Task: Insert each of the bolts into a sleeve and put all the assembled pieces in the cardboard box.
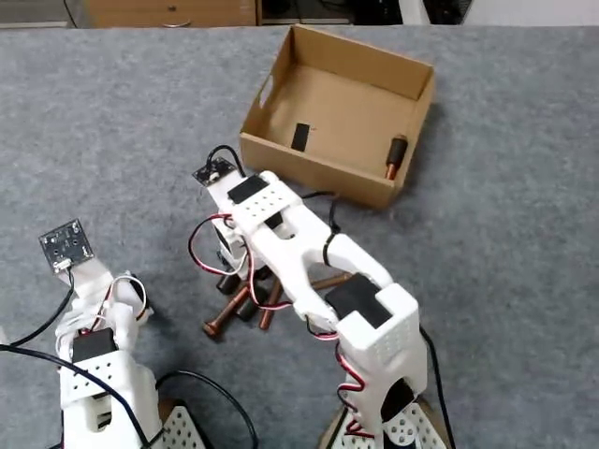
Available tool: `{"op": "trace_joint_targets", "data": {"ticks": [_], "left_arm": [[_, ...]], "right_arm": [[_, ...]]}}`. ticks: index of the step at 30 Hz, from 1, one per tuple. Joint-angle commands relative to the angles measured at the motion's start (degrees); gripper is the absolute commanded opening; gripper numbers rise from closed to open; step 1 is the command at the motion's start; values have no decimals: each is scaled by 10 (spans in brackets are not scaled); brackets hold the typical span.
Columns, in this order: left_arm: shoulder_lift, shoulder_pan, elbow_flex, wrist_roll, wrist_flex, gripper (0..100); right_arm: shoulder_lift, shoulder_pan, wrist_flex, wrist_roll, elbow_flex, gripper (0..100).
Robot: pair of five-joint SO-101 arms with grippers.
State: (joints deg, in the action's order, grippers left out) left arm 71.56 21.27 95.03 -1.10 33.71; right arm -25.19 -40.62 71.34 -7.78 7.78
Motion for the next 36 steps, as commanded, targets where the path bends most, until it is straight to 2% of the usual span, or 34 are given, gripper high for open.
{"op": "trace_joint_targets", "data": {"ticks": [1,10,22,26,29,33,36], "left_arm": [[4,6,-6,3,-10,19],[4,6,-6,3,-10,19],[4,3,-6,3,-5,19],[4,2,-20,2,9,19],[3,-14,-99,2,102,19],[-1,-97,-259,-9,259,19],[-1,-171,-346,-73,316,19]], "right_arm": [[0,0,4,5,-8,1],[127,2,112,6,-92,1],[398,12,258,4,-218,1],[506,93,263,3,-275,1],[565,187,267,3,-274,1],[621,303,290,-1,-215,1],[655,364,299,-20,-151,1]]}}
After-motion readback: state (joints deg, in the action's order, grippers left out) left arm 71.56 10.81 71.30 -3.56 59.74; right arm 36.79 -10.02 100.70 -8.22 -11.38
